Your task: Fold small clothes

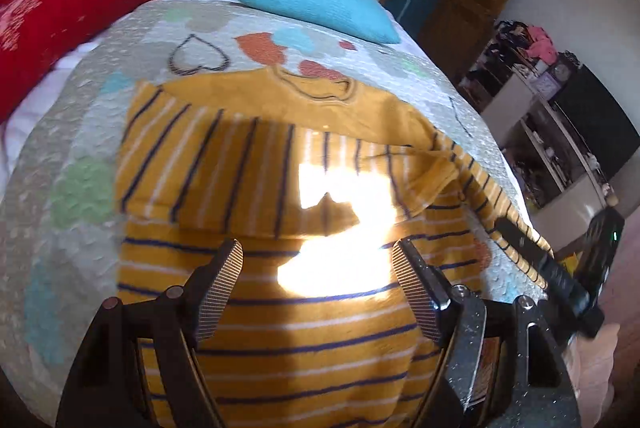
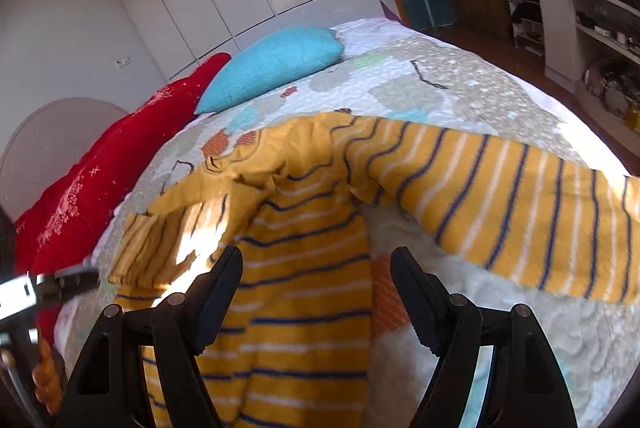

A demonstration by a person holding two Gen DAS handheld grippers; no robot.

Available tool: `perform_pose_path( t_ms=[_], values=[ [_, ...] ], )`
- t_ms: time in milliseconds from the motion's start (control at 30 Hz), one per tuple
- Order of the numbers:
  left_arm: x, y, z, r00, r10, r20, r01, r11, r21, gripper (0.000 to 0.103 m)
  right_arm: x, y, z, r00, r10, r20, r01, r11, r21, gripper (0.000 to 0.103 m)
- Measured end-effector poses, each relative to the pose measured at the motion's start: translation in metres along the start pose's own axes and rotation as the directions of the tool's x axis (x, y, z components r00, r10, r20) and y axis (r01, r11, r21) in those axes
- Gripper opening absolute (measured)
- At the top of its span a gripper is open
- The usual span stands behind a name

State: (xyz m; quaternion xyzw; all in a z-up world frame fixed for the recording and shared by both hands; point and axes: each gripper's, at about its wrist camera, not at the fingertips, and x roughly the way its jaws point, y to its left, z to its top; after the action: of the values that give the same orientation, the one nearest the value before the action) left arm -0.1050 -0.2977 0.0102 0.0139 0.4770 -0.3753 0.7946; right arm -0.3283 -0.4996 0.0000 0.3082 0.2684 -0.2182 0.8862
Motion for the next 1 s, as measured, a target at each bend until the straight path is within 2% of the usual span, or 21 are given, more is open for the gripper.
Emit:
perform_pose_path(
  t_ms=[133,200,300,433,567,700,767,800,833,900,1000],
  values=[
    [-0.021,0.05,-0.029,1.0,0.025,-0.001,-0.025,0.992,-0.125,0.077,0.056,0.018,0.035,0.996,0.061,-0.062,-0.056,0.996,0.066,0.085],
    [-0.027,0.07,-0.038,0.999,0.054,0.008,-0.052,0.985,-0.165,0.077,0.078,0.029,0.043,0.994,0.05,-0.1,-0.044,0.997,0.058,0.083],
    [-0.029,0.097,-0.047,0.993,0.117,0.004,-0.113,0.973,-0.203,0.077,0.105,0.043,0.048,0.984,-0.01,-0.175,0.006,1.0,-0.021,0.009],
    [-0.032,0.121,-0.051,0.986,0.165,0.01,-0.158,0.96,-0.232,0.077,0.089,0.044,0.059,0.991,-0.047,-0.127,0.036,0.996,-0.085,0.009],
    [-0.024,0.133,-0.056,0.985,0.172,-0.007,-0.169,0.954,-0.246,0.077,0.068,0.018,0.076,0.987,-0.154,-0.053,0.15,0.986,-0.075,0.009],
    [-0.012,0.125,-0.059,0.984,0.176,-0.016,-0.175,0.958,-0.226,0.078,0.082,-0.018,0.067,0.962,-0.226,-0.153,0.221,0.974,-0.048,0.012],
    [-0.009,0.117,-0.059,0.985,0.17,-0.011,-0.169,0.966,-0.194,0.08,0.076,-0.028,0.057,0.959,-0.238,-0.156,0.231,0.971,-0.057,0.025],
    [-0.007,0.113,-0.059,0.987,0.159,-0.013,-0.159,0.971,-0.181,0.081,0.069,-0.031,0.053,0.96,-0.239,-0.144,0.233,0.971,-0.056,0.045],
    [-0.004,0.109,-0.059,0.988,0.152,-0.016,-0.153,0.974,-0.169,0.083,0.059,-0.034,0.049,0.963,-0.239,-0.124,0.234,0.971,-0.05,0.059],
    [0.002,0.105,-0.057,0.989,0.15,-0.014,-0.151,0.977,-0.15,0.084,0.042,-0.039,0.041,0.966,-0.24,-0.094,0.237,0.971,-0.041,0.061],
    [0.014,0.103,-0.055,0.992,0.129,-0.018,-0.13,0.98,-0.149,0.082,0.028,-0.046,0.025,0.968,-0.226,-0.111,0.224,0.974,-0.029,0.062]
  ],
)
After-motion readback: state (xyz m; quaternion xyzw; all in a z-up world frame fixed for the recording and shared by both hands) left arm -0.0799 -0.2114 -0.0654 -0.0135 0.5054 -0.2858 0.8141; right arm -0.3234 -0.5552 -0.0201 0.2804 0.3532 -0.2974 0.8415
